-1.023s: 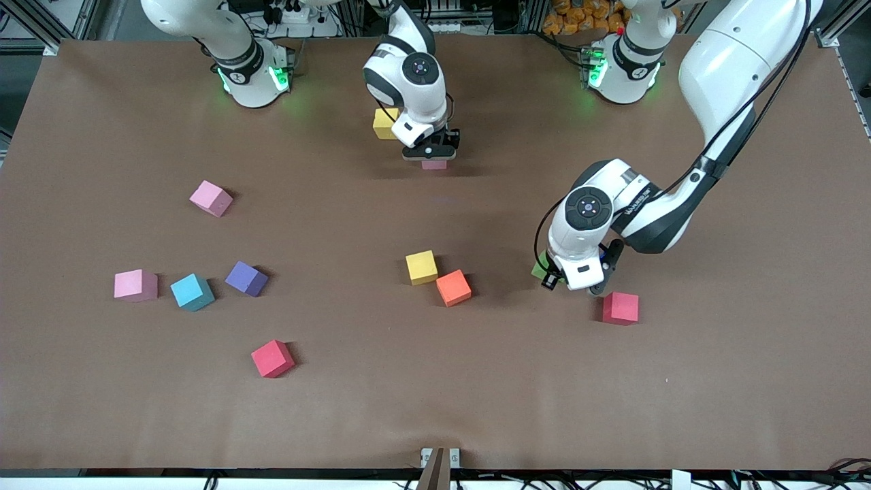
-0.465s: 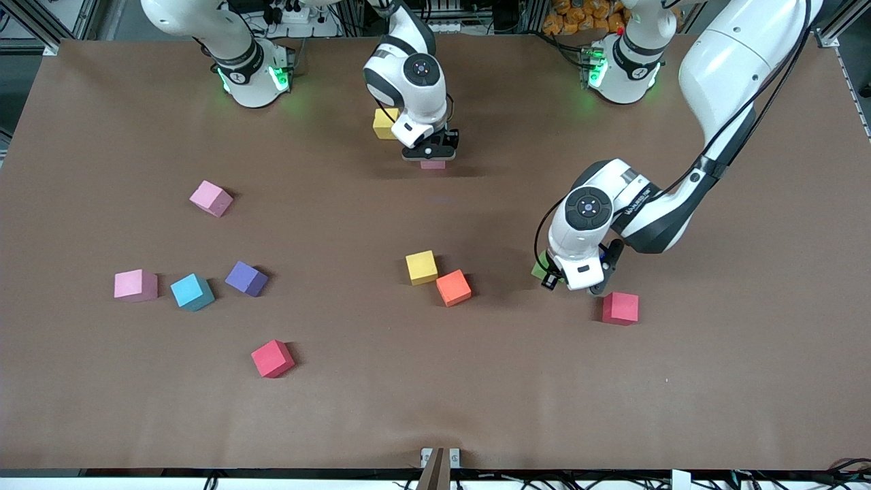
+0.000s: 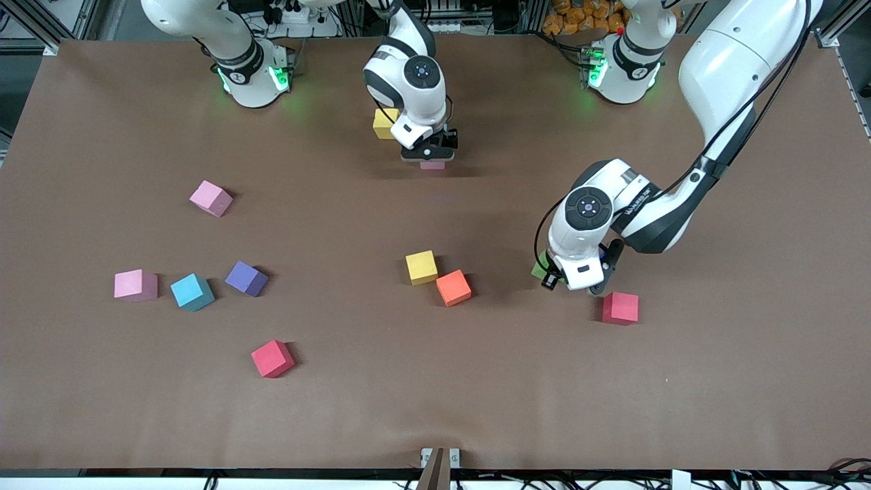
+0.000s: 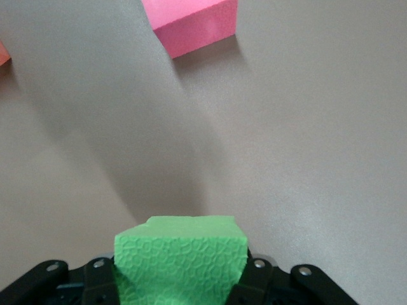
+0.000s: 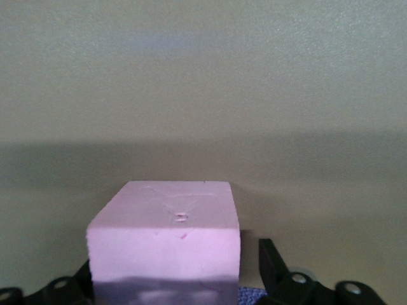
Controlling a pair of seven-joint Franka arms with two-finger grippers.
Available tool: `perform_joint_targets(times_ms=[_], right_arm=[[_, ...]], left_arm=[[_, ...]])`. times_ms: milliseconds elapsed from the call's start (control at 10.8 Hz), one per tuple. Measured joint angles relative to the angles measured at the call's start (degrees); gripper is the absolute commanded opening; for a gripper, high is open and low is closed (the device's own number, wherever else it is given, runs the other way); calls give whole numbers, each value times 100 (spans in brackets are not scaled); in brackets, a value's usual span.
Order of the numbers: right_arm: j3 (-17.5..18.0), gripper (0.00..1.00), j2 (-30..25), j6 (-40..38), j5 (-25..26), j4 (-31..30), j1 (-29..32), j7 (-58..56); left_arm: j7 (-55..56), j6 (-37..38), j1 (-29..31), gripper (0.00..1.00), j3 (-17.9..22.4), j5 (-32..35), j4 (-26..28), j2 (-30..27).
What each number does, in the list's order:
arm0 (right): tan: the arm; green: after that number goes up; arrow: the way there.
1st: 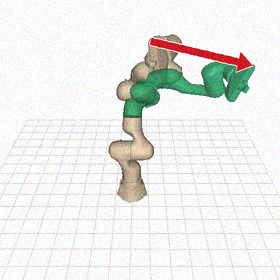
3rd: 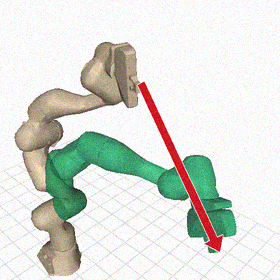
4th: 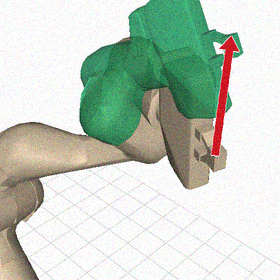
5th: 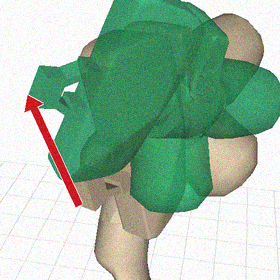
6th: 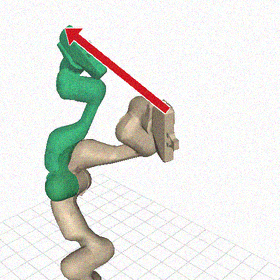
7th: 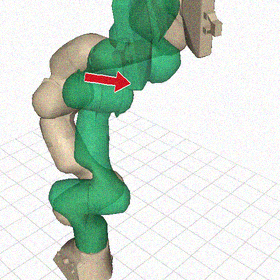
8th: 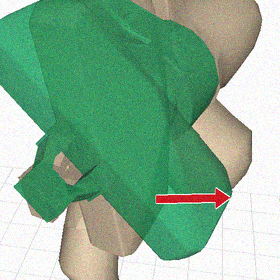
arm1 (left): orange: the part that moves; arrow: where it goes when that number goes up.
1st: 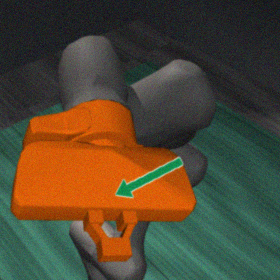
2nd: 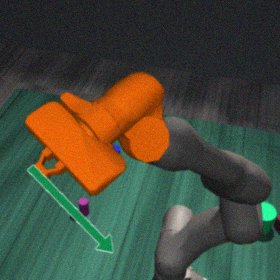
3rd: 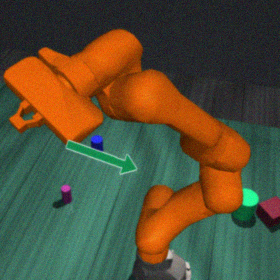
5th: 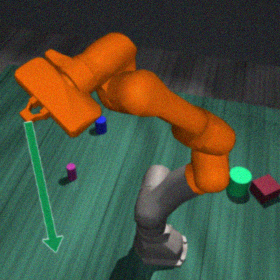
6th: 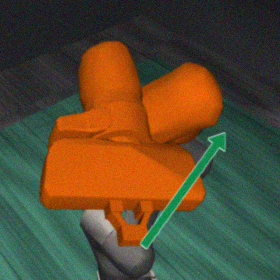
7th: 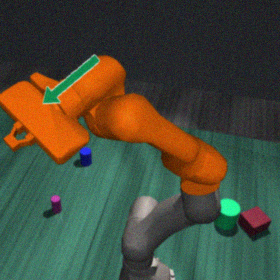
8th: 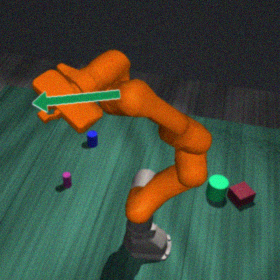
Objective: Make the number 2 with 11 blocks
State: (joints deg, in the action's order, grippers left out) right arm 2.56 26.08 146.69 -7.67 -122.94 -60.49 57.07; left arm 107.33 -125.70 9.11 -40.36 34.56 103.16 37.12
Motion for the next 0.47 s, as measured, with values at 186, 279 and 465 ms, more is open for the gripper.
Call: perform_joint_targets(times_ms=[186, 279, 465], right_arm=[[-2, 100, 8, 0, 0, 0, 0, 0], [-3, 100, 7, 3, 0, 3, 0, 0], [-10, 100, -19, 8, 0, 31, 11, 0]], left_arm=[[0, 0, 0, 0, 0, 0, 0, 0], [0, 0, 0, 0, 0, 0, 0, 0], [0, 0, 0, 0, 0, 0, 0, 0]])
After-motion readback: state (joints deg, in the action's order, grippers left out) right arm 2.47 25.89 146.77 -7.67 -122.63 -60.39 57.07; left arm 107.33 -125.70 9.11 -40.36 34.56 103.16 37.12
